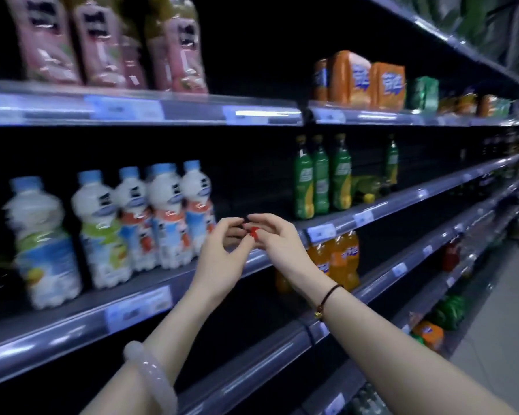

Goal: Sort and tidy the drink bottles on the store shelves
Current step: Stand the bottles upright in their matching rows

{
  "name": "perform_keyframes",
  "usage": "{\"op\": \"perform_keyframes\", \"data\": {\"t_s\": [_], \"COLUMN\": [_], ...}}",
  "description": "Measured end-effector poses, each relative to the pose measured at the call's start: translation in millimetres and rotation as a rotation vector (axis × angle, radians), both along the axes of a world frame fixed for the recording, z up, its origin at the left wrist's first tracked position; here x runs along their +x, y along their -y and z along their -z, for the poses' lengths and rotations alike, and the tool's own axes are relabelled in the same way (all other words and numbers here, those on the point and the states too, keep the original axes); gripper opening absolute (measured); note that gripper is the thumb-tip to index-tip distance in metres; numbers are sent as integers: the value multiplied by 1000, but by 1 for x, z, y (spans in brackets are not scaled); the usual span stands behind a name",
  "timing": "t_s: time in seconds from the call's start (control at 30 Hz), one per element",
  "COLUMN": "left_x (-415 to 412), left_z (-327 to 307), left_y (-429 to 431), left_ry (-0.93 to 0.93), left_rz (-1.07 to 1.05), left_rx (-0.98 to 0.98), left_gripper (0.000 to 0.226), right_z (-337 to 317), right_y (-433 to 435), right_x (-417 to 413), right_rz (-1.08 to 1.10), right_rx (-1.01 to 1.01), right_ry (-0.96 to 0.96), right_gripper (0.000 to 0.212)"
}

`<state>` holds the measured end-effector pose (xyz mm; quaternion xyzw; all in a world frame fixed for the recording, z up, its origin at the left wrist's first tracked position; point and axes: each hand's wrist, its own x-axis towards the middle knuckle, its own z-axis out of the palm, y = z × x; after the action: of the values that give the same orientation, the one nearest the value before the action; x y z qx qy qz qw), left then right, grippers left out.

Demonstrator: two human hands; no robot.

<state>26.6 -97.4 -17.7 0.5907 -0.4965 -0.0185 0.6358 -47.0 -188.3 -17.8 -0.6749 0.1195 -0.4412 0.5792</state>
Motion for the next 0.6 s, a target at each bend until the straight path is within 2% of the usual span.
{"op": "perform_keyframes", "data": {"t_s": [0.3,0.43,0.6], "left_x": [-75,-93,-103], "left_z": [-13,-12,-15], "left_y": [244,334,438], "left_ry": [-93,-43,24], "left_rz": [-20,18,82], "left_rx": [11,74,133], "left_gripper": [32,29,37], "right_z": [-16,-18,-21], "right_y": [242,334,438], "right_x": [-92,-115,-131], "right_rz": [175,286,458], "right_rx": [-144,-169,-254], "right_ry": [-166,-278,-371], "right_gripper": [29,31,34]}}
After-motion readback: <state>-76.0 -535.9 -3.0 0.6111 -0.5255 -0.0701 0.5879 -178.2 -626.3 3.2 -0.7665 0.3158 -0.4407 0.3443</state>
